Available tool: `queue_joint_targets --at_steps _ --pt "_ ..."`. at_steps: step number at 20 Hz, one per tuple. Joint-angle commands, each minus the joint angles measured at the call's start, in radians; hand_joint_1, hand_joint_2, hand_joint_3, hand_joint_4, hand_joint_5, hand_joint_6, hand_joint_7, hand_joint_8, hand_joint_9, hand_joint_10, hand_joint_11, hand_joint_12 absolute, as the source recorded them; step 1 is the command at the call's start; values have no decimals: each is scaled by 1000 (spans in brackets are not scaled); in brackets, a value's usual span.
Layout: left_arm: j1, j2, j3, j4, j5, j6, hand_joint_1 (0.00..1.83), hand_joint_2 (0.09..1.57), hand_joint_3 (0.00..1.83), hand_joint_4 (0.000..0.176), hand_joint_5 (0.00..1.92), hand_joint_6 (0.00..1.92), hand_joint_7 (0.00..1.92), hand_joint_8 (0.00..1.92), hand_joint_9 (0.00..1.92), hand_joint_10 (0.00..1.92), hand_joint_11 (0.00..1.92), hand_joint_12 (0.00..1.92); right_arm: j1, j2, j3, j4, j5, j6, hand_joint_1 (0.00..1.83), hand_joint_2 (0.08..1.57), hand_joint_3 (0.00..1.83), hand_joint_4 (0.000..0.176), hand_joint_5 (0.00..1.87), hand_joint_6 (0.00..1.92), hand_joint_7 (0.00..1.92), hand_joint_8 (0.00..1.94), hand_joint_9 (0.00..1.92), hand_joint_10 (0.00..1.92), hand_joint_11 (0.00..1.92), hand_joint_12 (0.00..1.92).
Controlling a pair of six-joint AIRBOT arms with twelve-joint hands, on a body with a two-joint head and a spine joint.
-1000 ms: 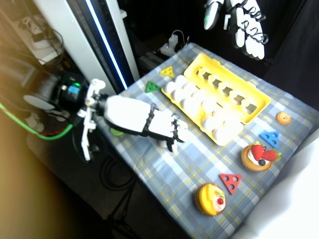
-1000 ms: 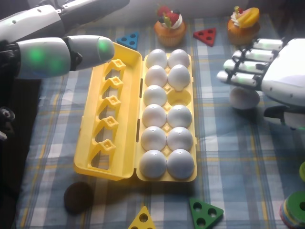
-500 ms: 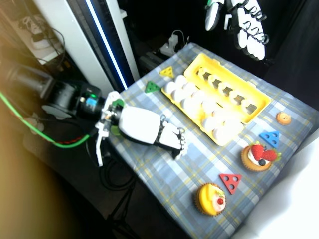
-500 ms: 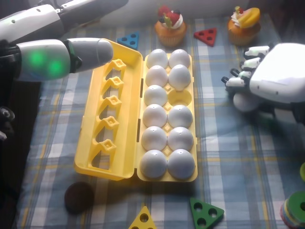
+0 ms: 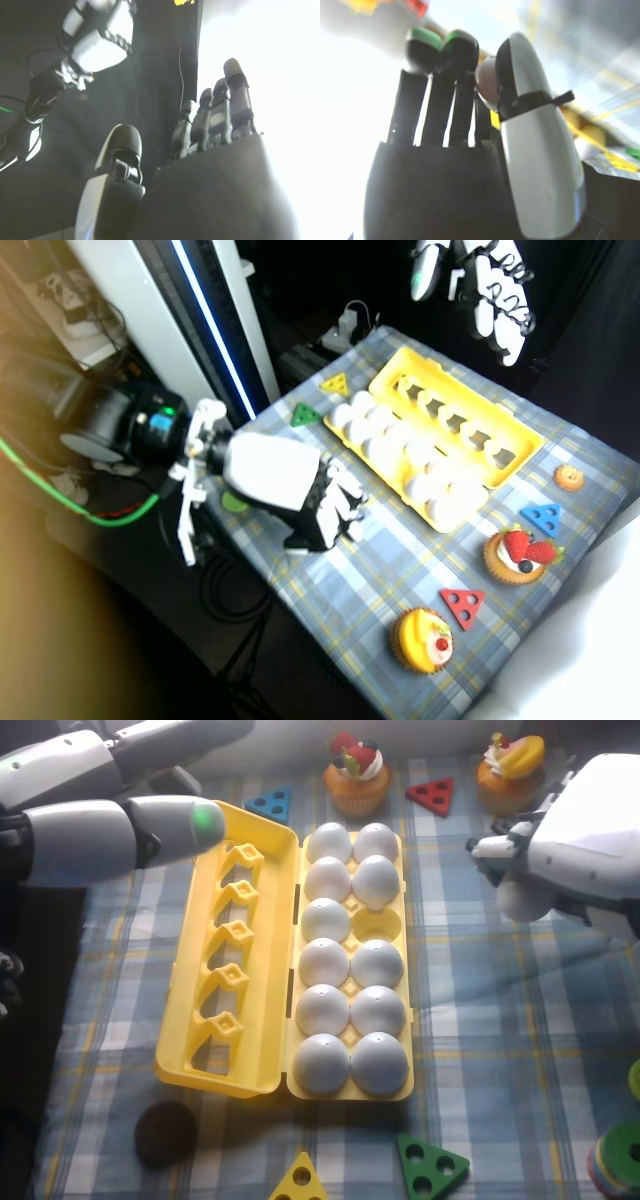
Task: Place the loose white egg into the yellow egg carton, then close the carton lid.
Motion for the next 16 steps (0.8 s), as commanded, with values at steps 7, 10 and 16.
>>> queue_joint_targets --at_steps 7,10,16 --pt "14 12 10 -67 -111 18 190 1468 0 21 94 1 9 0 28 13 0 1383 83 -39 15 -71 88 -5 1292 1308 35 0 553 1434 602 1682 627 1810 696 1921" --pt "14 11 12 -67 -111 20 237 1461 0 19 93 13 0 0 6 3 0 1247 111 -78 35 -93 71 -5 1116 1322 50 0 568 1498 642 1753 668 1842 703 1921" --pt "15 8 16 -70 -94 21 298 1441 0 55 101 4 8 0 27 14 0 1299 160 -174 85 -134 34 -5 1167 1282 1 0 616 1358 760 1544 632 1505 529 1917"
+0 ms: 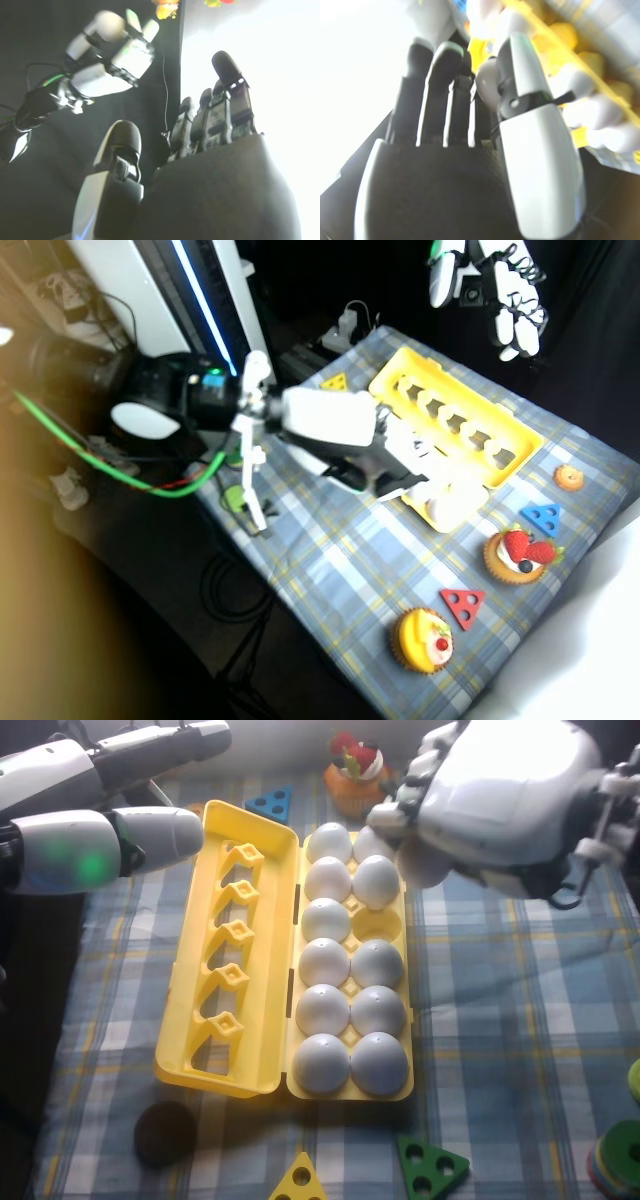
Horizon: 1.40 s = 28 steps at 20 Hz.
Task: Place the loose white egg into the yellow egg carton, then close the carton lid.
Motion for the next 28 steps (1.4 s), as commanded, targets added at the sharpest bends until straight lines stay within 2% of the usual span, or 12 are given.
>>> queue_joint_targets --at_steps 1,7,11,16,17,18,23,24,25,26,27,28 --pt "-10 1 5 -18 -110 -2 327 1437 0 51 109 6 9 1 23 13 0 1303 17 -6 6 -16 99 -4 1160 1283 1 0 622 1362 752 1546 625 1498 517 1915" --pt "-12 -2 7 -18 -108 -1 334 1432 0 66 108 13 3 1 12 6 0 1205 19 -63 43 -16 66 -5 1108 1311 2 0 554 1541 717 1483 646 1271 546 1769" --pt "-12 -2 6 -18 -109 -1 315 1448 0 57 125 7 16 0 15 8 0 1082 19 -63 37 -16 60 -5 970 1257 0 0 281 399 386 646 331 1143 169 1808" --pt "-11 0 0 -21 -105 -1 321 1443 0 54 123 5 17 5 23 10 0 1029 19 -28 -12 -16 63 -5 1089 1245 0 0 197 31 93 5 25 66 0 230" --pt "-11 1 0 -25 -106 -1 298 1451 2 57 91 1 10 2 25 11 0 1019 19 -11 -25 -16 69 -5 1125 1269 0 0 123 6 31 6 34 38 0 462" --pt "-11 1 1 -36 -106 -2 283 1461 1 51 53 0 47 2 81 36 0 1126 19 28 -51 -16 81 -5 1260 1261 0 0 127 13 230 69 251 163 0 1435" --pt "-6 -28 35 -81 -138 -64 179 1439 0 53 2 0 115 11 131 62 0 1054 0 176 -146 -41 113 -4 886 1321 6 19 0 0 1 0 0 71 0 1573" --pt "-1 -45 65 -76 -140 -153 173 1407 0 57 0 0 149 15 199 119 0 1305 -7 218 -173 -52 113 -4 507 1308 0 94 0 0 0 0 0 2 0 1160" --pt "4 -49 76 -72 -141 -188 173 1407 0 57 0 0 149 15 199 119 0 1305 -13 231 -181 -53 114 -4 507 1308 0 94 0 0 0 0 0 2 0 1160" --pt "19 -53 93 -68 -144 -242 172 1398 0 38 0 0 146 12 223 148 0 1417 -21 257 -195 -52 118 -4 509 1314 1 12 12 3 0 0 26 10 0 1015" --pt "43 -54 110 -59 -142 -315 141 1394 0 17 0 0 132 2 205 372 0 1640 -28 287 -212 -52 121 -4 503 1321 2 0 0 0 0 0 0 0 0 136" --pt "65 -54 122 -52 -134 -371 129 1405 0 29 0 0 90 0 117 652 0 1729 -32 310 -228 -53 125 -4 461 1345 11 0 0 0 0 0 0 0 0 52"
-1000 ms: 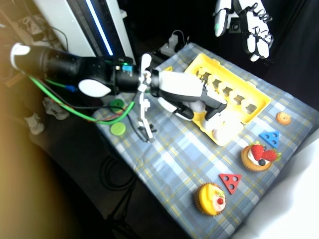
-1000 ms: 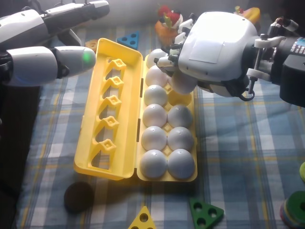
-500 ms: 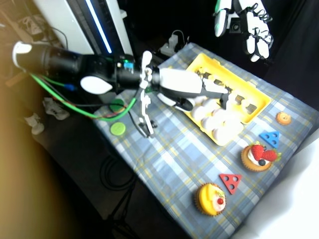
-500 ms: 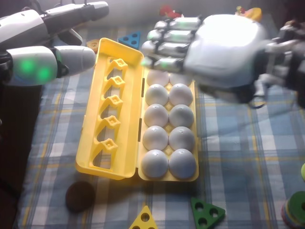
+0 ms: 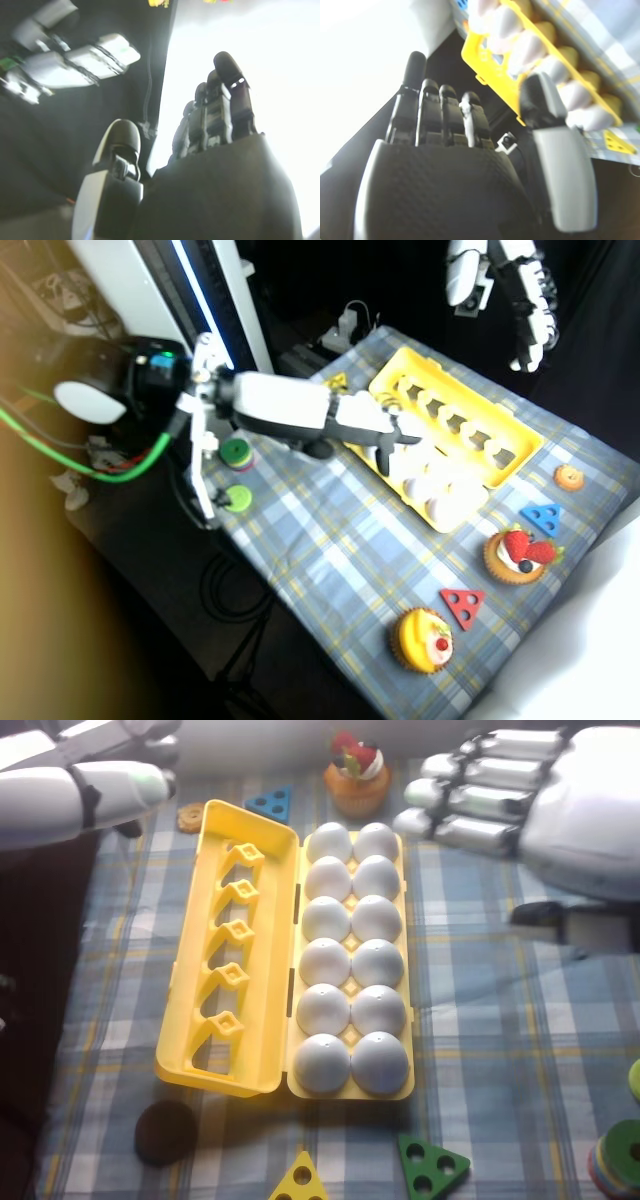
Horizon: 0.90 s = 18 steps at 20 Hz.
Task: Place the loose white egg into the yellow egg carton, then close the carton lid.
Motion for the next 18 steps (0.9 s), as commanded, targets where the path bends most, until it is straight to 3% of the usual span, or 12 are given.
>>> queue_joint_targets --at_steps 1,2,4,5,6,7,8,9,11,13,17,18 --pt "0 0 7 -5 -101 -42 77 1398 0 19 0 0 71 0 75 824 0 1736 6 15 -11 -4 132 -4 370 1388 0 0 0 0 0 0 16 8 0 435" --pt "11 -4 18 10 -89 -80 77 1398 0 19 0 0 71 0 75 824 0 1736 3 31 -22 -5 135 -4 370 1388 0 0 0 0 0 0 16 8 0 435" --pt "37 -23 53 60 -75 -216 8 1397 0 9 0 0 62 0 118 897 27 1717 -9 56 -42 -6 141 -4 374 1376 0 0 11 4 26 6 31 22 0 810" --pt "49 -33 68 84 -74 -276 11 1381 0 39 0 0 12 0 109 780 134 1607 -12 63 -47 -6 140 -4 379 1387 0 0 1 0 49 14 46 30 0 825" --pt "62 -44 83 108 -68 -330 7 1354 0 41 0 0 2 0 132 680 194 1531 -18 73 -54 -6 140 -4 372 1389 1 0 0 0 65 11 61 43 0 752" --pt "76 -52 88 114 -60 -346 10 1299 0 61 0 0 0 0 169 575 169 1449 -21 83 -62 -6 140 -4 394 1394 2 0 0 0 42 8 45 43 0 594" --pt "91 -56 90 114 -59 -355 0 1269 0 56 0 0 0 0 249 423 149 1422 -23 89 -66 -6 140 -4 406 1395 1 0 0 0 20 1 56 54 0 609" --pt "108 -61 92 113 -64 -366 0 1268 0 25 0 0 0 0 298 349 190 1397 -23 95 -71 -6 140 -4 392 1390 0 0 0 0 3 0 35 52 0 524" --pt "143 -74 100 106 -83 -400 0 1282 0 18 0 0 0 0 348 231 198 1366 -23 104 -78 -11 141 -4 395 1388 0 0 0 0 2 0 34 61 0 562" --pt "167 -87 102 107 -82 -409 0 1267 0 28 0 0 0 0 352 217 198 1369 -23 110 -82 -11 141 -4 409 1384 0 0 0 0 13 4 35 66 0 565" --pt "187 -122 118 143 -77 -469 0 1240 0 30 0 0 0 0 460 85 256 1254 -23 125 -91 -11 150 -4 425 1414 6 0 0 0 24 7 0 315 0 1179" --pt "190 -128 120 151 -76 -478 0 1231 0 6 0 0 0 0 474 74 276 1288 -23 127 -92 -11 154 -4 443 1420 6 0 0 0 34 10 0 393 0 1343"
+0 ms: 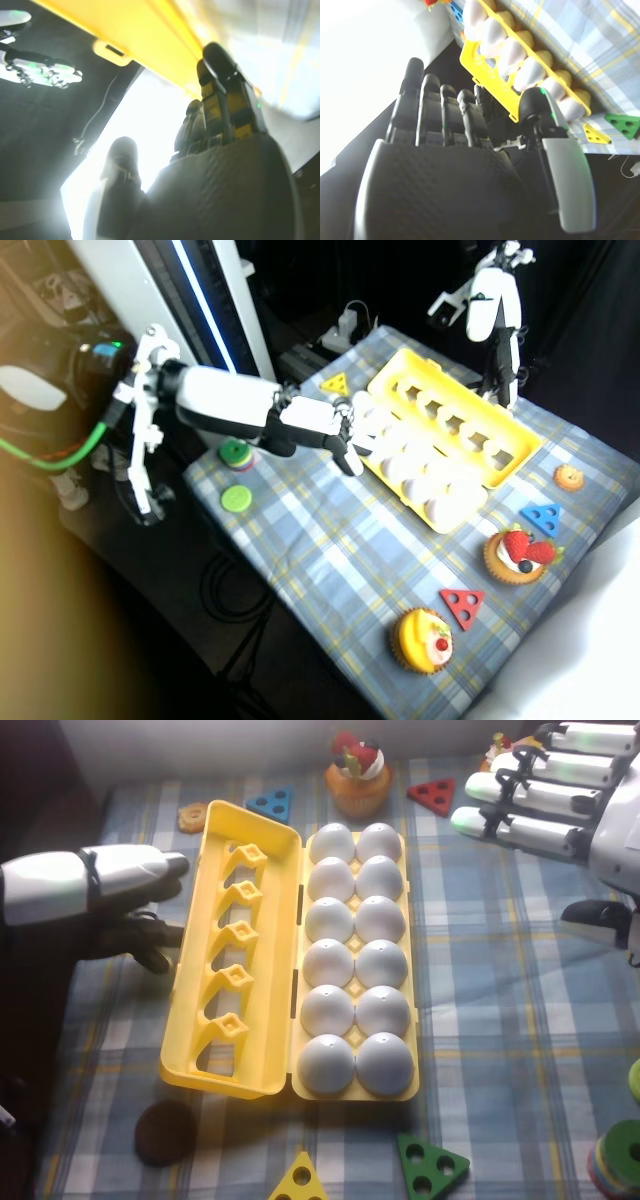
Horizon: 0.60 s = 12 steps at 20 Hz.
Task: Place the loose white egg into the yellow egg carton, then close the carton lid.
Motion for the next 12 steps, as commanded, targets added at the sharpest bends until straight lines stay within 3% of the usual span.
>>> queue_joint_targets --at_steps 1,3,7,8,9,12 --pt "-4 -7 6 -20 -102 -19 0 1214 0 0 0 0 0 0 505 74 317 1289 10 7 -5 -2 124 -4 412 1421 4 0 0 0 47 14 0 461 0 1454" --pt "2 -12 7 -8 -111 -38 0 1208 1 0 0 0 0 0 546 77 376 1283 10 8 -5 -2 125 -4 375 1408 0 0 0 0 51 12 0 520 0 1546" --pt "7 -13 3 -1 -157 -63 0 1261 9 0 0 0 0 0 559 72 361 1288 9 11 -5 -1 125 -4 426 1398 0 0 0 0 37 7 0 513 0 1553" --pt "7 -1 -8 -2 -193 -64 0 1249 0 0 0 0 0 0 600 70 483 1156 8 12 -6 0 125 -4 398 1397 0 0 0 0 32 4 0 440 0 1480" --pt "7 4 -13 -3 -211 -64 0 1244 0 0 0 0 0 0 589 52 487 1110 8 12 -6 0 125 -4 438 1397 0 0 0 0 59 13 0 523 0 1562" --pt "7 32 -43 -20 -296 -45 0 1225 0 0 0 0 0 0 596 36 341 1175 8 12 -6 0 125 -4 402 1399 0 0 0 0 62 12 0 484 0 1525"
